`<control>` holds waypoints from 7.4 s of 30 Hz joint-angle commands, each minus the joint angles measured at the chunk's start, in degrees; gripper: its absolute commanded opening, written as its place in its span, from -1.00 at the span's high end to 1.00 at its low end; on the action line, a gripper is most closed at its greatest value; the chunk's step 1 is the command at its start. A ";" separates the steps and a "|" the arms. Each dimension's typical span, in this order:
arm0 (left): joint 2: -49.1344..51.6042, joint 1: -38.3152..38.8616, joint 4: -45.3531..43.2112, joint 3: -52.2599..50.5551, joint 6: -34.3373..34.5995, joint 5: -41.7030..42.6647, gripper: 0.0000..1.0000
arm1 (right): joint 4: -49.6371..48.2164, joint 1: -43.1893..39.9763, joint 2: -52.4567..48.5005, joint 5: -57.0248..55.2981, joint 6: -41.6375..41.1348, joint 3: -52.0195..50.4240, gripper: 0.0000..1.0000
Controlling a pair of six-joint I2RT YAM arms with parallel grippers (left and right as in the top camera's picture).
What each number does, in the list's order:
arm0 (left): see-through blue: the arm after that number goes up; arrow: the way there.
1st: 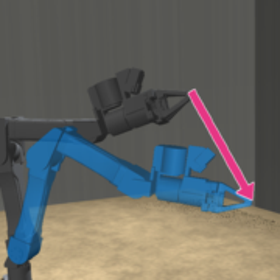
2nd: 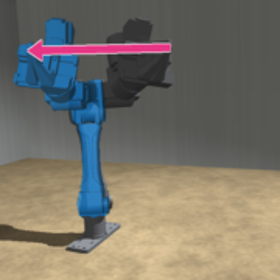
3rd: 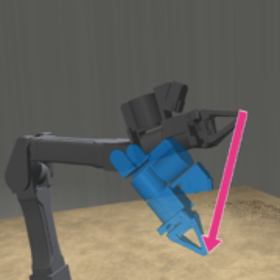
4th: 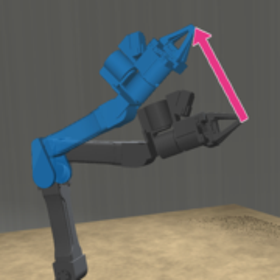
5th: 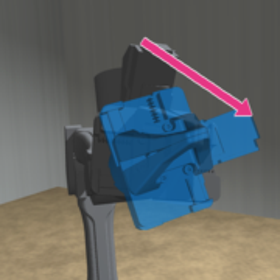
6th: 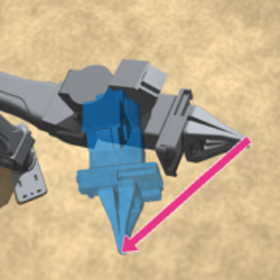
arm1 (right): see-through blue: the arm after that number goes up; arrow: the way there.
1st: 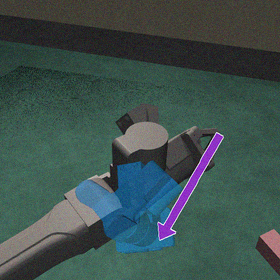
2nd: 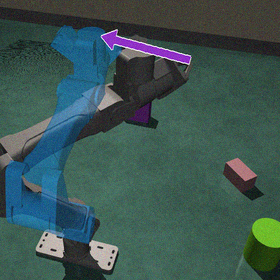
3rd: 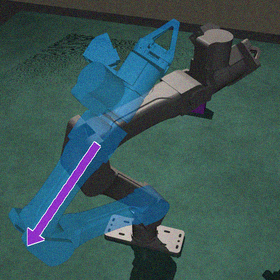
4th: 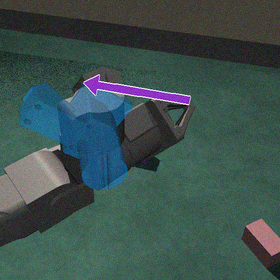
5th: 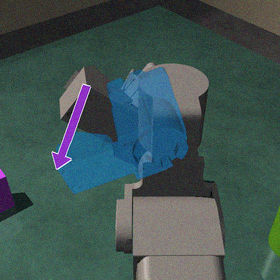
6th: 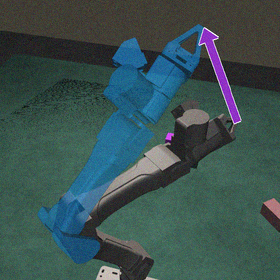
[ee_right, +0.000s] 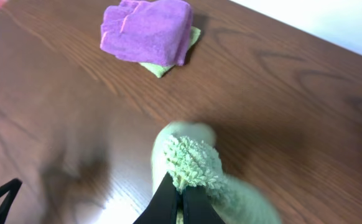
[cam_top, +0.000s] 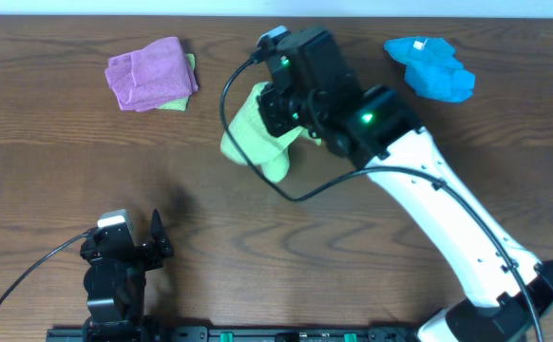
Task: Fold the cloth
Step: 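Grasp the green cloth with the right gripper and lift it, then drag the green cloth left to the table center with the right gripper, then lower the green cloth flat and release it from the right gripper, then pull the right gripper back toward the cloth's right edge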
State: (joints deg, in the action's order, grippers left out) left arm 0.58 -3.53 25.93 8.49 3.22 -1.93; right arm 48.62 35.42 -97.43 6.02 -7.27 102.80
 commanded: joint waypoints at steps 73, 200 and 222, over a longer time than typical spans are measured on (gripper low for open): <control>-0.33 0.17 0.22 -1.05 0.63 -0.61 -0.90 | 1.88 -20.98 -17.11 -4.26 8.13 -19.52 0.97; -0.33 0.17 0.22 -1.05 0.63 -0.61 -0.90 | -14.32 -23.47 41.24 -3.72 -7.63 -61.00 0.97; -0.33 0.17 0.17 -1.05 0.63 -0.59 -0.90 | -22.21 -23.45 30.84 -4.48 -8.57 -63.58 -0.99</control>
State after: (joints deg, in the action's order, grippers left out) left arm 0.58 -3.53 25.91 8.49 3.22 -1.93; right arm 26.30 12.45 -66.70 1.54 -15.62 39.03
